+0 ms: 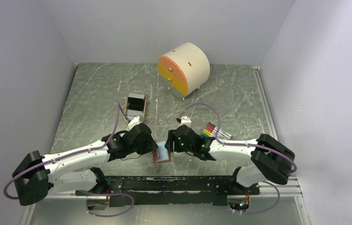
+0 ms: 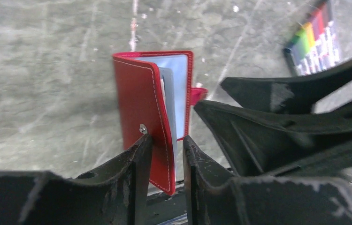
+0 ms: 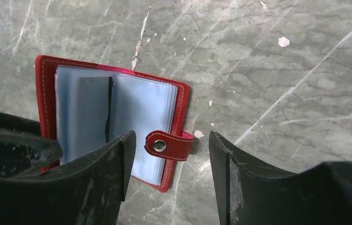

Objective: Put the credit cards into the card holder
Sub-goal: Close the card holder at the center of the board.

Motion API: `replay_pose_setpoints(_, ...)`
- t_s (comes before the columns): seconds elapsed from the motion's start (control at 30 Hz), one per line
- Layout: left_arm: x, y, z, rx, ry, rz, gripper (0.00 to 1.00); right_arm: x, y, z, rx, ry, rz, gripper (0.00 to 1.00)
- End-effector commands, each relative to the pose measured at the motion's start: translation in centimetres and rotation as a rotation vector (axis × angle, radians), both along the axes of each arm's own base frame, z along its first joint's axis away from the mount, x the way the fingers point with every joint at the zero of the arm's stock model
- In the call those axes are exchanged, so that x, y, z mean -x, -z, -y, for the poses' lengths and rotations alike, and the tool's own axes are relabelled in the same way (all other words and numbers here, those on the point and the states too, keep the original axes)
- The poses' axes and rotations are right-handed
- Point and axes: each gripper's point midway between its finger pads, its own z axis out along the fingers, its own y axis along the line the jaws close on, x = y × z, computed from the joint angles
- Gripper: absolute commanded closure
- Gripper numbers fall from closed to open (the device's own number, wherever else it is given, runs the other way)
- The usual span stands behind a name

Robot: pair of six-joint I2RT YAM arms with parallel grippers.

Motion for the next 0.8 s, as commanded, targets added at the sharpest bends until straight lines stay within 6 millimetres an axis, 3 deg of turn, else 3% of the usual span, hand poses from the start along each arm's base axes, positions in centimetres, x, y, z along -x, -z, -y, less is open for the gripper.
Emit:
replay_pose_setpoints(0.0,-0.1,-1.4,2.5,0.139,0.068,0.031,0.64,-0.5,-0.7,-1.3,-0.022,-0.032,0.038,0.39)
replay_pose_setpoints(0.33,-0.3,-1.1,2.9,0.204,0.073,0.08,0.67,-0.4,0.5,-0.6,0.008,-0.019,0.026,0.45)
replay_pose_setpoints(0.77,-0.4,-1.2,3.1,0.216,0.113,0.118,0.63,-0.3,1.0,1.1,0.022,0.018,0.029,0.67)
